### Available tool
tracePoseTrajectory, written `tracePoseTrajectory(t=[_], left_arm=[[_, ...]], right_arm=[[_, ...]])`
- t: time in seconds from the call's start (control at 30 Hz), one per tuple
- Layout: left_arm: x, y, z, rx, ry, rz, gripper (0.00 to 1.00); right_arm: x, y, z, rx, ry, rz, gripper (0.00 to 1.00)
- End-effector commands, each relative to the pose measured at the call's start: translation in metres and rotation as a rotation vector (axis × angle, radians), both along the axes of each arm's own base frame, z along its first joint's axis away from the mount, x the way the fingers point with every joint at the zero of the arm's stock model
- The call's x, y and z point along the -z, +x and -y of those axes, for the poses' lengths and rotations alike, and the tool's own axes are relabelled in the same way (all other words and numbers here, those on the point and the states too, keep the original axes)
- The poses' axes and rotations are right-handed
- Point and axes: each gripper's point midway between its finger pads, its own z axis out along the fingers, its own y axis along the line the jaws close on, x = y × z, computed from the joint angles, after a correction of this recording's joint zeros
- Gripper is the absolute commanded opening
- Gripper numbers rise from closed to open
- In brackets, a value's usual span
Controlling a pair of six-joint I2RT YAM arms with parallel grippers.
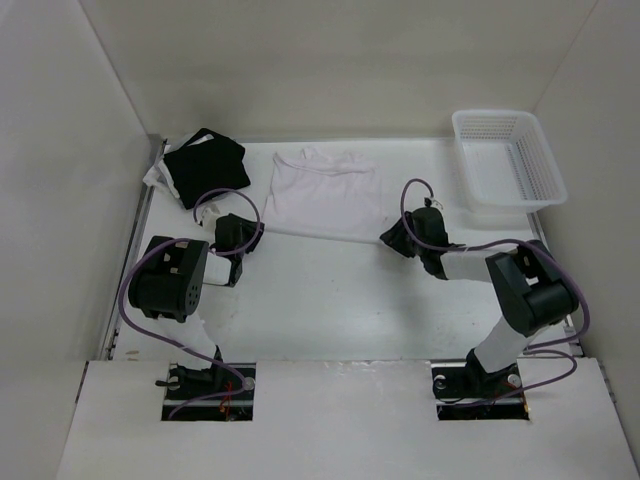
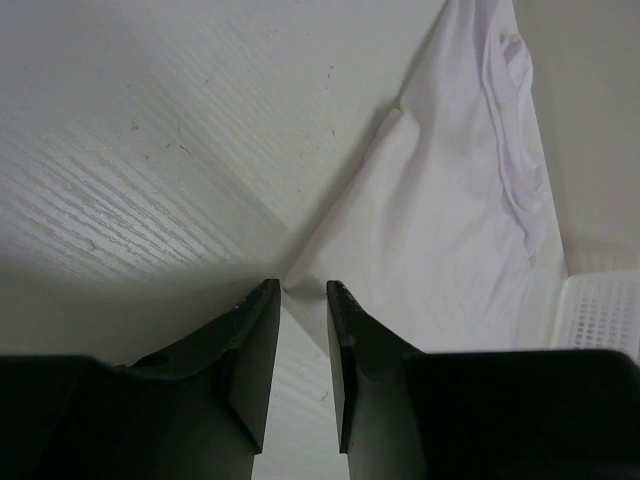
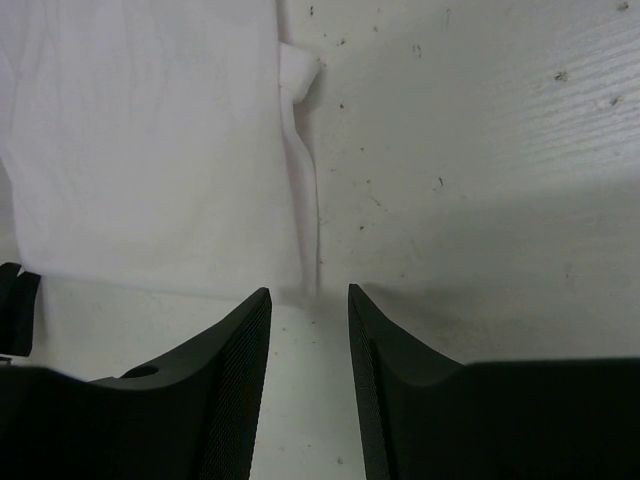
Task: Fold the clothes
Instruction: Fold the tank top
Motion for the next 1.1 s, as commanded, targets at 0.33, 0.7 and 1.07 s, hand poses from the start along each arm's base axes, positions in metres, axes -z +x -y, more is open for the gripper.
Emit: tracePoseTrajectory(t=[0.33,0.7,1.07], left_arm=[[0.005,0.004,0.002,-0.001,-0.006,-0.018,0.10],[0.005,0.007,0.005,0.004,-0.010,-0.011,0.04],[-0.097,-0.026,0.004,0.031,-0.027,0.203,0.00]], right_arm=[[0.001,0.013,-0.008,0.023,0.086,0.001,0.37],[0.004,0.021,-0.014,0.058,0.153,-0.007,0.14],[-0.084,-0.009,-0.007,0.020,0.182,0.199,0.02]])
